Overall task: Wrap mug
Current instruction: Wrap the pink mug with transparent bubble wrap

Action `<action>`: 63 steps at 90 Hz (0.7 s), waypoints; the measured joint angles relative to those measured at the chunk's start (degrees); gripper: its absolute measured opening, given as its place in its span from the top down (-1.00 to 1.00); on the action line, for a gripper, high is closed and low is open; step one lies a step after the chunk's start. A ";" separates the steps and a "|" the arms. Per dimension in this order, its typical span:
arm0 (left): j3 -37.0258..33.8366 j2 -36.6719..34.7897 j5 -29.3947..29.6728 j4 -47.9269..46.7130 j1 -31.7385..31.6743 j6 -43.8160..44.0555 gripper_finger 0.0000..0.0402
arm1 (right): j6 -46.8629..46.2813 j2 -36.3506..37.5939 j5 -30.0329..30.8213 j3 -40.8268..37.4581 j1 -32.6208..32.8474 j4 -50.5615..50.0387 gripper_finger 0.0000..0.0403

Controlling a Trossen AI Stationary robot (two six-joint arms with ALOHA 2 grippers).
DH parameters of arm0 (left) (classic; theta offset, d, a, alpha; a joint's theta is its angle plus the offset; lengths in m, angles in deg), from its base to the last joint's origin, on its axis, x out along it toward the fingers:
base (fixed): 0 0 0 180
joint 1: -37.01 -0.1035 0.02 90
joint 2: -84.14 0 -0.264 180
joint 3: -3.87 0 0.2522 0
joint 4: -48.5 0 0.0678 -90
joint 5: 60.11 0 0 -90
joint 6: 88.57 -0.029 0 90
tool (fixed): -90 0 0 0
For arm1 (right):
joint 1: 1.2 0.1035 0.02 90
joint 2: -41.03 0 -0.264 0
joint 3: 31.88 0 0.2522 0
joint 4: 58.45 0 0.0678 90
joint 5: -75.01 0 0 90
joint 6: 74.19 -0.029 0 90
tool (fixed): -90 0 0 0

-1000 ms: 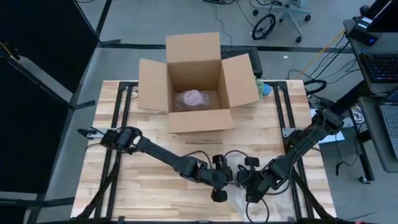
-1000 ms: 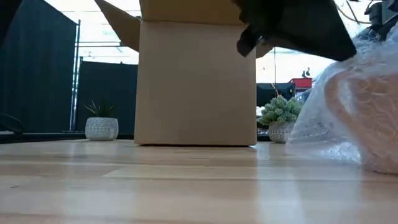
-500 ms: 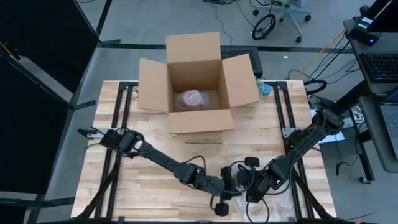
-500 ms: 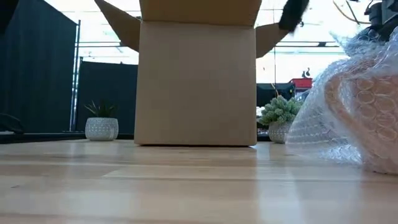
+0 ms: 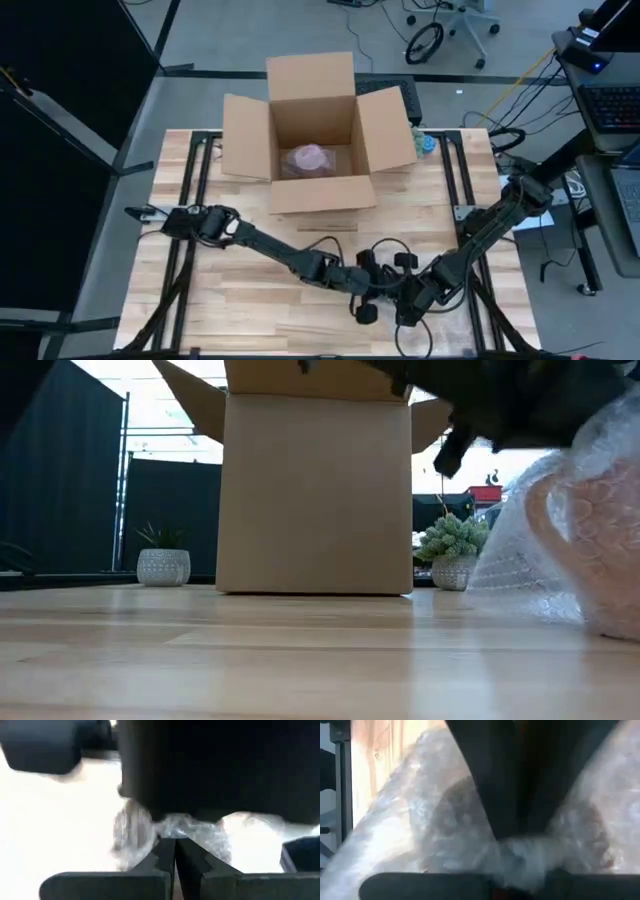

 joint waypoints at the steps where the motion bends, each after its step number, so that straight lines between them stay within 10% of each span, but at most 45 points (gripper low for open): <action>1: 0.00 0.13 -0.10 0.21 -0.03 0.24 1.00 | -0.03 0.03 -0.05 0.03 -0.03 -0.12 0.95; 26: 0.03 0.10 -1.64 0.94 0.02 -0.68 1.00 | -0.04 -0.16 -3.40 6.73 -0.37 -9.34 0.88; 63: -0.31 0.66 -2.69 1.19 -0.05 -1.25 1.00 | -6.31 0.63 -3.34 21.96 -0.46 -30.13 0.22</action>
